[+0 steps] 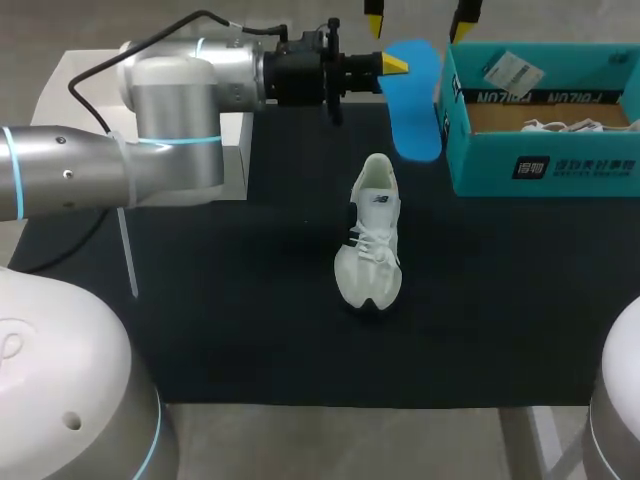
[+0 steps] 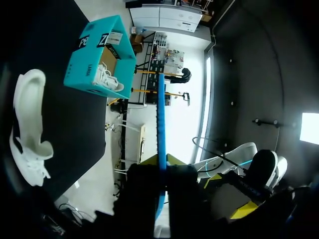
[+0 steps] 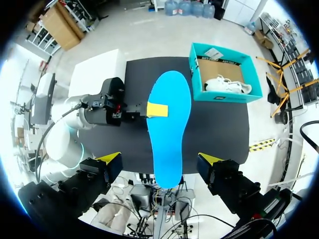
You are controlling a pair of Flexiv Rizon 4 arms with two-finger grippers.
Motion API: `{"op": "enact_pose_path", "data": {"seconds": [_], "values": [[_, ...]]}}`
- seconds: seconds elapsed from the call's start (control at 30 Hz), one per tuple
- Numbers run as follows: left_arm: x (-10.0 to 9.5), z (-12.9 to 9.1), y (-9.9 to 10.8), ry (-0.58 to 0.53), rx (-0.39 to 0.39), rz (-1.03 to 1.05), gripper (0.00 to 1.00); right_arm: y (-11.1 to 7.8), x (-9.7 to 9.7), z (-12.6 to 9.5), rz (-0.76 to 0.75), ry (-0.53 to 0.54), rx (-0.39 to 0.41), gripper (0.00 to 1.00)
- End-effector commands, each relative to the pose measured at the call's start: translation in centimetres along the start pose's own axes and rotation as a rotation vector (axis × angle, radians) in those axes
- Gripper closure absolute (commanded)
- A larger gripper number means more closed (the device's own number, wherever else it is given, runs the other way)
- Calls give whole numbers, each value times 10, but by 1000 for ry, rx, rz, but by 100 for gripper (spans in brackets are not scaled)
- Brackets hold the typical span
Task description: Take the shoe out of the shoebox, open the shoe tongue, remove and reinsert the insole, then place the shoe into the shoebox
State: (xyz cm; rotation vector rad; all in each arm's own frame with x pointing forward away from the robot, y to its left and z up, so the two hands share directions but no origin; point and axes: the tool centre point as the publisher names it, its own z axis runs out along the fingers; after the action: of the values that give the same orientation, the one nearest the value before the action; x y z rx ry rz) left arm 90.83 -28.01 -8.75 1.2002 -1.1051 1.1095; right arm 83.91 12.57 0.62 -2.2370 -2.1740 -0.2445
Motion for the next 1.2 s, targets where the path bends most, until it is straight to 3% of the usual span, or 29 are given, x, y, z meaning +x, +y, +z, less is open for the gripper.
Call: {"op": "enact_pose_path", "data": {"seconds": [0.03,0.4,0.97,1.1,1.2], "values": [[0,0,0,-1,0,0,100,-12,-34,5,-13,261,-49,0],[0,0,0,-1,0,0,100,-29,-70,14,45,454,-73,0],[0,0,0,-1,0,0,100,-29,-70,14,45,454,-73,0],[0,0,0,-1,0,0,100,-26,-87,27,55,679,-81,0],[0,0,0,-1,0,0,100,-25,-101,32,47,779,-87,0]]}}
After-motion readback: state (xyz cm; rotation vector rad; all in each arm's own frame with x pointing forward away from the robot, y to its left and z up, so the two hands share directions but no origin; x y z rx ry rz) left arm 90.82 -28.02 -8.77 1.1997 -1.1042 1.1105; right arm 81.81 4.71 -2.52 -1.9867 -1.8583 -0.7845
